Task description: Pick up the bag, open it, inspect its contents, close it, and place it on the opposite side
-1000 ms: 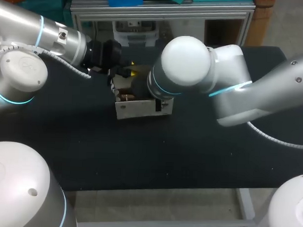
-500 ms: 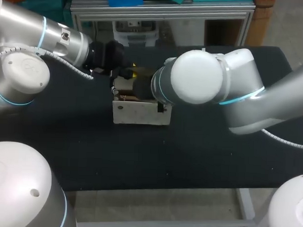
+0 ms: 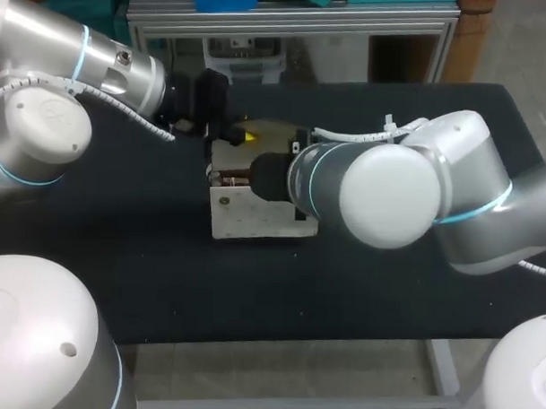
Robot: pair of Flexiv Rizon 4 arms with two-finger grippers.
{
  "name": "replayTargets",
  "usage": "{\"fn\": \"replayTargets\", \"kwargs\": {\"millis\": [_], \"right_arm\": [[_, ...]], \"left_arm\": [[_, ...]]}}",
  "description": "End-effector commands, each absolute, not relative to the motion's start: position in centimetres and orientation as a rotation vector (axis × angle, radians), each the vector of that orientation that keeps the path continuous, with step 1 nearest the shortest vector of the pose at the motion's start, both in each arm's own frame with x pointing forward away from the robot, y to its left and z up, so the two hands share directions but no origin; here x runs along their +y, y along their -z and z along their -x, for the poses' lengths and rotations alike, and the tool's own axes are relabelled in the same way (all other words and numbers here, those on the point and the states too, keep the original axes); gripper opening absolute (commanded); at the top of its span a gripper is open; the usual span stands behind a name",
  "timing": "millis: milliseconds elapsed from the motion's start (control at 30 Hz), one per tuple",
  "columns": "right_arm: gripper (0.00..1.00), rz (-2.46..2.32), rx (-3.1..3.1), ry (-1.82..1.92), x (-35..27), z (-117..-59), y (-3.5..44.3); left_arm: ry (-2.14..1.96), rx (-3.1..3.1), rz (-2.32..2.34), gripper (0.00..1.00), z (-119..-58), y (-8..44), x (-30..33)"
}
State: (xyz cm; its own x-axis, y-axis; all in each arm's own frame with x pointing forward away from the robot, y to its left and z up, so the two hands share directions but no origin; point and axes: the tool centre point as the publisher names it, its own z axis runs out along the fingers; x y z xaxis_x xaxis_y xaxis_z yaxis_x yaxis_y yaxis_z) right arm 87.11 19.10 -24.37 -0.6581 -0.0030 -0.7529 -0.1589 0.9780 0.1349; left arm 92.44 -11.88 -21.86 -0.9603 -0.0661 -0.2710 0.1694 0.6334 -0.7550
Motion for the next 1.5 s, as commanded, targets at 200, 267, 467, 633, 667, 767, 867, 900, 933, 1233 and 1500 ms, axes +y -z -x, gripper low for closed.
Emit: {"fn": "replayTargets", "kwargs": {"millis": [200,267,467,633,667,767,867,900,933,1233,1500], "right_arm": [[0.0,0.104,2.289,-0.27,18.5,-85.6,26.5],[0.0,0.106,2.302,-0.278,18.6,-85.4,27.1],[0.0,0.116,2.326,-0.285,18.7,-84.9,28.6],[0.0,0.119,2.339,-0.285,18.7,-84.8,29.9],[0.0,0.12,2.339,-0.287,18.6,-84.8,30.2],[0.0,0.12,2.333,-0.295,18.5,-84.6,30.9],[0.0,0.095,2.335,-0.292,18.2,-84.4,31.7],[0.0,0.095,2.335,-0.292,18.2,-84.4,31.7],[0.0,0.095,2.335,-0.292,18.2,-84.4,31.7],[0.0,0.095,2.335,-0.292,18.2,-84.4,31.7],[0.0,0.154,2.295,-0.24,18.4,-84.0,33.7]], "left_arm": [[1.294,2.577,-0.101,0.0,-97.5,25.5,-12.6],[1.313,2.568,-0.103,0.0,-98.3,25.9,-12.5],[1.297,2.557,-0.116,0.0,-100.3,27.6,-12.3],[1.251,2.576,-0.109,0.0,-101.0,29.1,-12.4],[1.247,2.578,-0.113,0.0,-101.0,29.5,-12.4],[1.23,2.579,-0.112,0.0,-101.2,30.1,-12.6],[1.222,2.564,-0.119,0.0,-101.1,30.9,-12.6],[1.215,2.563,-0.117,0.0,-101.1,31.1,-12.6],[1.22,2.561,-0.123,0.0,-101.0,31.3,-12.6],[1.236,2.571,-0.094,0.0,-100.9,31.7,-12.3],[1.224,2.558,-0.116,0.0,-101.0,31.8,-12.3]]}}
